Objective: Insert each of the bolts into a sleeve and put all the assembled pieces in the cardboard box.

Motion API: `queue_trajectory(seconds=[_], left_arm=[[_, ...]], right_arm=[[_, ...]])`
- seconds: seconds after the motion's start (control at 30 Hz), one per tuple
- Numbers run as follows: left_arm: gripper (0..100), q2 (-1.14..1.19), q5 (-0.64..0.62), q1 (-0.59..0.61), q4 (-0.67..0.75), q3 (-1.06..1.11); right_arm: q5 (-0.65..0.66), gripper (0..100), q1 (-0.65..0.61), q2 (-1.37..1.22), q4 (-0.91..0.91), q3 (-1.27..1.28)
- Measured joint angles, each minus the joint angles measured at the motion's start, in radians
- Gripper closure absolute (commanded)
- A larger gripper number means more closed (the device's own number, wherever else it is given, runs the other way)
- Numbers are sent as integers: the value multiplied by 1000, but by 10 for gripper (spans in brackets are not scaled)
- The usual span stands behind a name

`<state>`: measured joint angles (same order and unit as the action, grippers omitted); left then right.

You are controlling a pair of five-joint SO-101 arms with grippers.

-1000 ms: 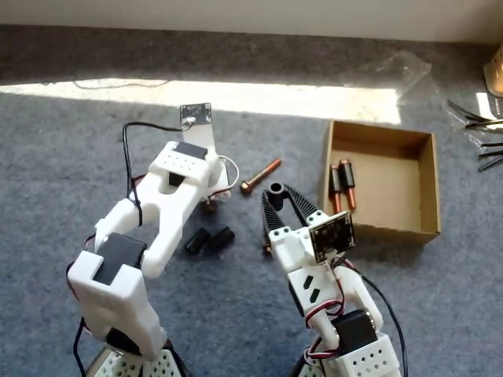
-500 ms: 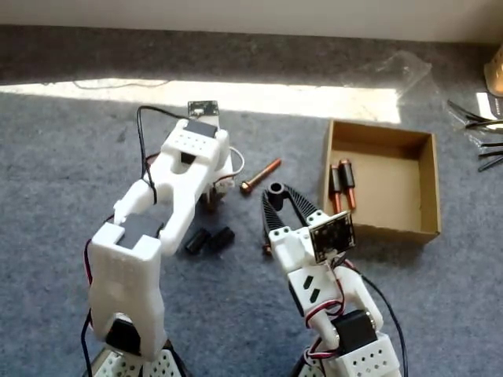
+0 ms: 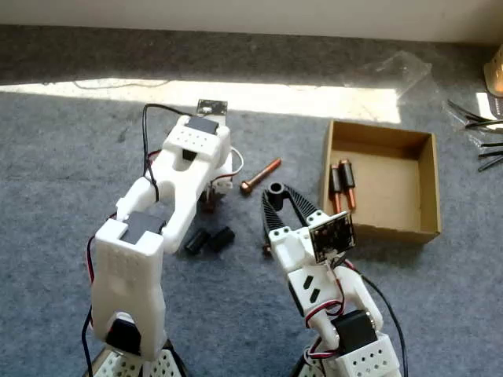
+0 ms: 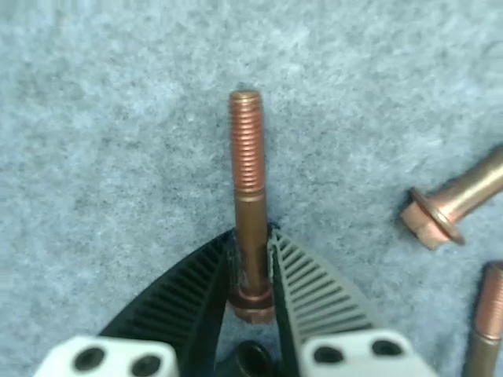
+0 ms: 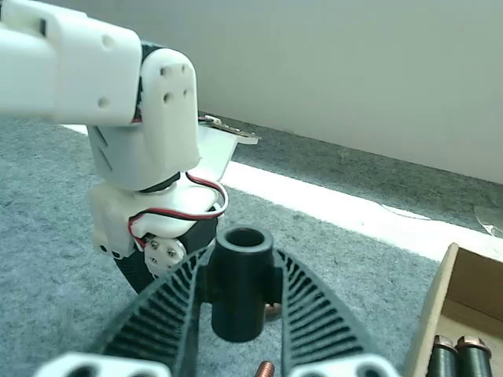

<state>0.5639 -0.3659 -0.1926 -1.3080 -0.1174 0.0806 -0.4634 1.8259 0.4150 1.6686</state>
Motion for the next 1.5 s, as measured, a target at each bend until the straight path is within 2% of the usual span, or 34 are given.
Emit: queue_trajectory(seconds=[0.2,0.63,0.9,1.0,1.5], left_arm=[[933,0,204,40,0,9],[934,0,245,63,0,14],[934,9,531,84,-80,-18],[934,15,591,101,-92,-31],[934,20,621,190,-115,-69]], right_arm=[[0,993,0,0,0,0],[0,993,0,0,0,0],[0,993,0,0,0,0],[0,993,0,0,0,0],[0,993,0,0,0,0]])
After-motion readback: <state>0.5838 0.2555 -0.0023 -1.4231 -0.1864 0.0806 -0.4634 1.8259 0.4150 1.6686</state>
